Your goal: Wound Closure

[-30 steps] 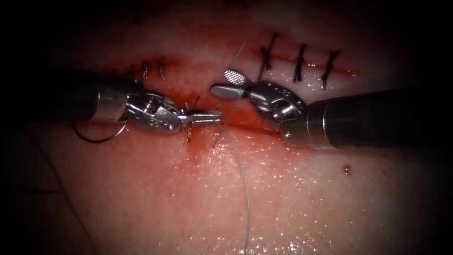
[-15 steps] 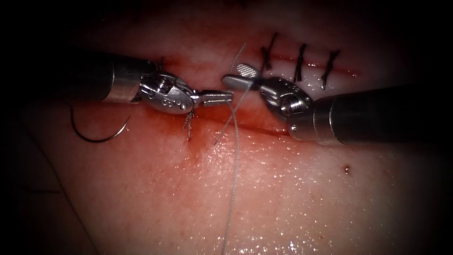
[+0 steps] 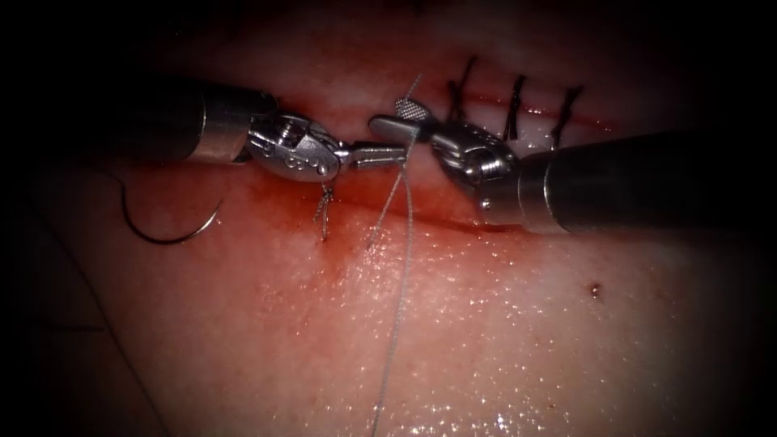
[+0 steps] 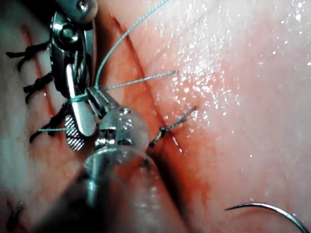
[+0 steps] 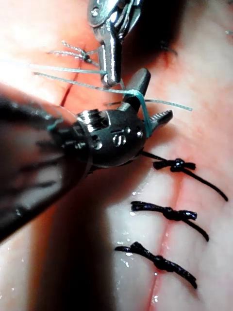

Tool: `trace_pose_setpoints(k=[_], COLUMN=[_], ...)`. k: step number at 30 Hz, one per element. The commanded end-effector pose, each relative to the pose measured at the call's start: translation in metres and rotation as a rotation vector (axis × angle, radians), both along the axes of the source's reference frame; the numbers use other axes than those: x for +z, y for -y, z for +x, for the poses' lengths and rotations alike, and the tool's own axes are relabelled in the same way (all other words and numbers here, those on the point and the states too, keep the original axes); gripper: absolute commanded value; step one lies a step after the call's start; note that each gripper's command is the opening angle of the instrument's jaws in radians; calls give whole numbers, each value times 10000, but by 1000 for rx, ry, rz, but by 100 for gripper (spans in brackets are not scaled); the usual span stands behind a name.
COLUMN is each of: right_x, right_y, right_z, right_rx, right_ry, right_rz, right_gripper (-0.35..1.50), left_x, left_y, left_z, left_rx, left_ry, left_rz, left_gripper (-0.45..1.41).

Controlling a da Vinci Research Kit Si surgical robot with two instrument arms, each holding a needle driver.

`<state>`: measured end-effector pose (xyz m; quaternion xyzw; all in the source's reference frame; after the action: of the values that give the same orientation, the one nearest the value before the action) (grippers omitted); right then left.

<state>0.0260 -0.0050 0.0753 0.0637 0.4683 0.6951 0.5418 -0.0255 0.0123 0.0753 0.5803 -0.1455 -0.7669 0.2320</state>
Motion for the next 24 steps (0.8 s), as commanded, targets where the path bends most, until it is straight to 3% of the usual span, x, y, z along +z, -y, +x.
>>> trace_pose_setpoints(k=[1, 3, 11, 18, 24], right_x=[4, 2, -31, -56, -63], right_y=[2, 4, 27, 58, 86], right_z=[13, 16, 28, 43, 52], right_rx=[-8, -9, 25, -86, -149], right_ry=[10, 11, 37, 157, 229], right_rz=[-9, -5, -40, -167, -238], right_gripper=[58, -35, -35, -35, -35], left_x=[5, 5, -3, -18, -32], left_y=[4, 5, 4, -10, -31], left_z=[-4, -1, 33, 70, 81], left_rx=[3, 5, -15, -79, -126], left_ry=[2, 4, -20, -44, -80], left_rz=[1, 6, 37, 71, 102], left_gripper=[-45, -45, -45, -45, -45])
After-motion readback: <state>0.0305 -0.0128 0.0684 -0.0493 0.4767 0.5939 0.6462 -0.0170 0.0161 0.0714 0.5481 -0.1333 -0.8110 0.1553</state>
